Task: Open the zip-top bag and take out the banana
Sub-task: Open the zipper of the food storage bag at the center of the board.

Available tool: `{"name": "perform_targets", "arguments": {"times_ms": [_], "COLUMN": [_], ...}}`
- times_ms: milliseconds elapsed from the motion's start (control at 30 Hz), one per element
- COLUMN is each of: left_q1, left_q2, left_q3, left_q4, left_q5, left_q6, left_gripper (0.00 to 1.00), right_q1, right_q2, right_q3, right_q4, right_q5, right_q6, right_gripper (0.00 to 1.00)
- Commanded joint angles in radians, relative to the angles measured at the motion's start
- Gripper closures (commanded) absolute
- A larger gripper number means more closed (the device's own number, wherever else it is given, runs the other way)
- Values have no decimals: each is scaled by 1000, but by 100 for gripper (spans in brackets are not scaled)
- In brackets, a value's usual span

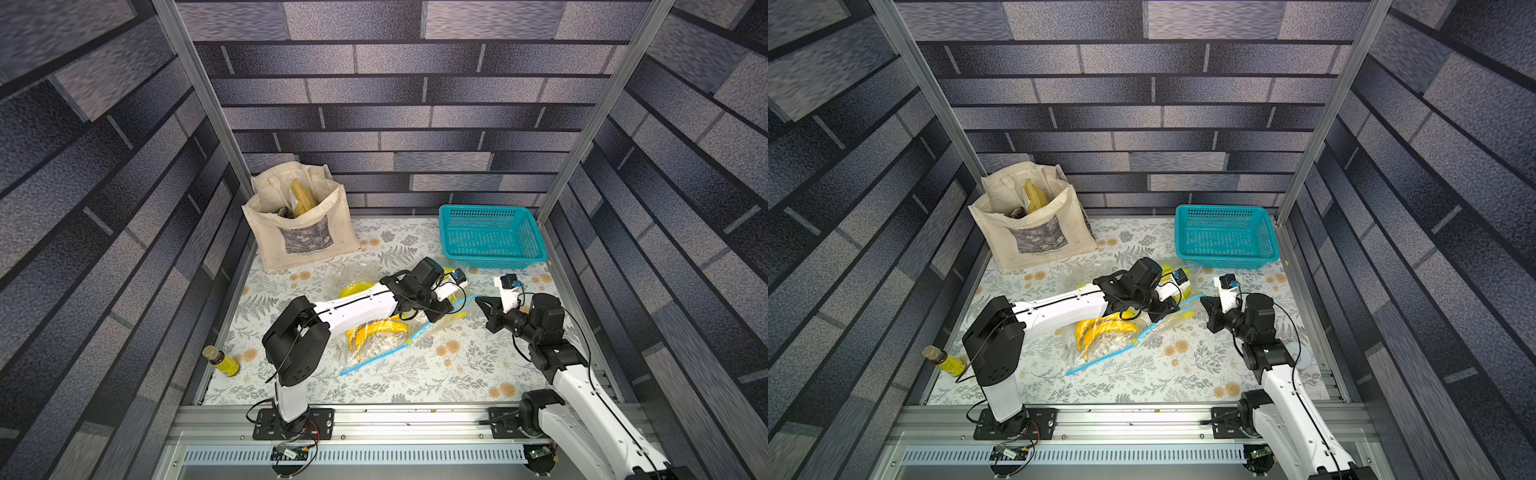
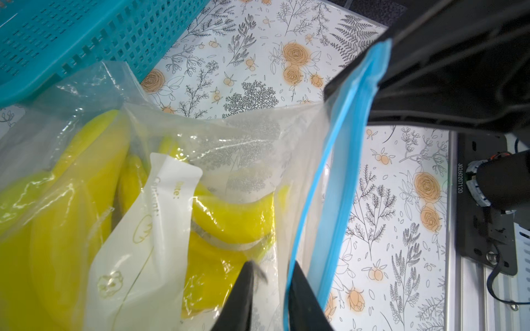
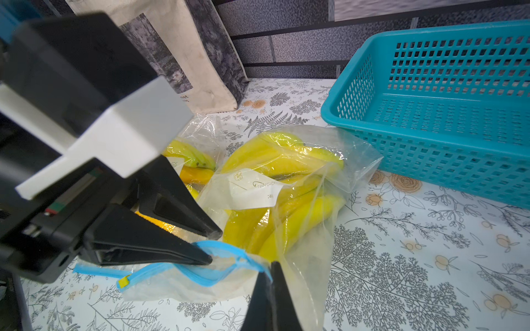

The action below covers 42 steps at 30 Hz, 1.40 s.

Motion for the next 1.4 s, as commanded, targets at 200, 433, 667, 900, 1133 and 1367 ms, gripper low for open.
{"name": "perform_targets", "arguments": {"times_ms": [200, 433, 667, 900, 1133, 1367], "left_q1": [-12, -43, -94, -129, -141, -138], "left_q2": [20, 73, 112, 141, 148, 148], "left_q3": [11, 125, 208, 237, 241, 257], "left_q4": [-41, -46, -75, -84, -87, -96], "left_q5": [4, -57, -124, -153, -176, -192], "left_q6": [-94, -175, -225, -243, -249, -250], "left_gripper": [100, 100, 100, 100, 100, 100], "right_q1": [-5, -4, -3, -3, -2, -3], "right_q2": [25, -32, -77, -46, -35, -7], "right_q3": [92, 124, 77, 62, 45, 38], "right_q4": [-218, -360, -423, -332, -280, -279], "right_q5": [314, 240, 129, 99, 95, 100], "right_q6": [130, 379, 537, 580, 614, 602], "right_gripper": [47, 32, 36, 36, 40, 50]}}
